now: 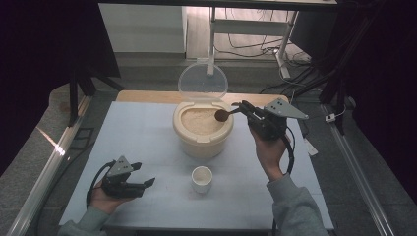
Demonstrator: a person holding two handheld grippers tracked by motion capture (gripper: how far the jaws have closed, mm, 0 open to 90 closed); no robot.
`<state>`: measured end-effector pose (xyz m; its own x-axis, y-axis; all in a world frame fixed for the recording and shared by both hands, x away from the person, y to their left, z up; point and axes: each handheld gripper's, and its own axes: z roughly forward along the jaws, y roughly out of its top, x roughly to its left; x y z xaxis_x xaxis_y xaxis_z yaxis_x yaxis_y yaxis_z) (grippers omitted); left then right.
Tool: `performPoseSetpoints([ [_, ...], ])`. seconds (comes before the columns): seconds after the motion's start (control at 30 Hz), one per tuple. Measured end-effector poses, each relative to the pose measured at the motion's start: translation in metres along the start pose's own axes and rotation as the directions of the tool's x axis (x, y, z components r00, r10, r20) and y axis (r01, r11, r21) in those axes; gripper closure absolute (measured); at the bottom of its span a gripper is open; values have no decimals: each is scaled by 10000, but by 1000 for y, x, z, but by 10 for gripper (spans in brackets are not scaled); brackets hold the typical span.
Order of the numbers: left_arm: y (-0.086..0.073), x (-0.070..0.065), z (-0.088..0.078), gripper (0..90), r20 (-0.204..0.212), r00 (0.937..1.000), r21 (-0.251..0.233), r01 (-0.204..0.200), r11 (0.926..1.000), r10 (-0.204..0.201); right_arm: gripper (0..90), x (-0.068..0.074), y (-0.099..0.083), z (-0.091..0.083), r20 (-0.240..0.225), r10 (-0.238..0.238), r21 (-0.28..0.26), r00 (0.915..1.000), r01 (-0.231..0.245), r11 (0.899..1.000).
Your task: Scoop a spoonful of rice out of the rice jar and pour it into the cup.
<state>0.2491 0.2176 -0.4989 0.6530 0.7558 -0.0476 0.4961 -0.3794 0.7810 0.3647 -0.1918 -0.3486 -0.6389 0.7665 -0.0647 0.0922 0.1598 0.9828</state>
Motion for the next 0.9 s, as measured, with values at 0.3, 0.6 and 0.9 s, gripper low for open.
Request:
performPoseSetpoints([
  [0.3,0,0,1,240,25,10000,70,-1,10000,1,824,-1,-4,10,-133,319,563,9994,-311,9979],
  [0.6,0,1,1,239,21,10000,53,24,10000,-24,825,-1,-13,23,-579,1339,1135,9893,-1268,9854],
  [0.9,0,1,1,240,13,10000,31,35,10000,-35,826,-11,-27,31,-757,3276,1381,9418,-3155,9388],
])
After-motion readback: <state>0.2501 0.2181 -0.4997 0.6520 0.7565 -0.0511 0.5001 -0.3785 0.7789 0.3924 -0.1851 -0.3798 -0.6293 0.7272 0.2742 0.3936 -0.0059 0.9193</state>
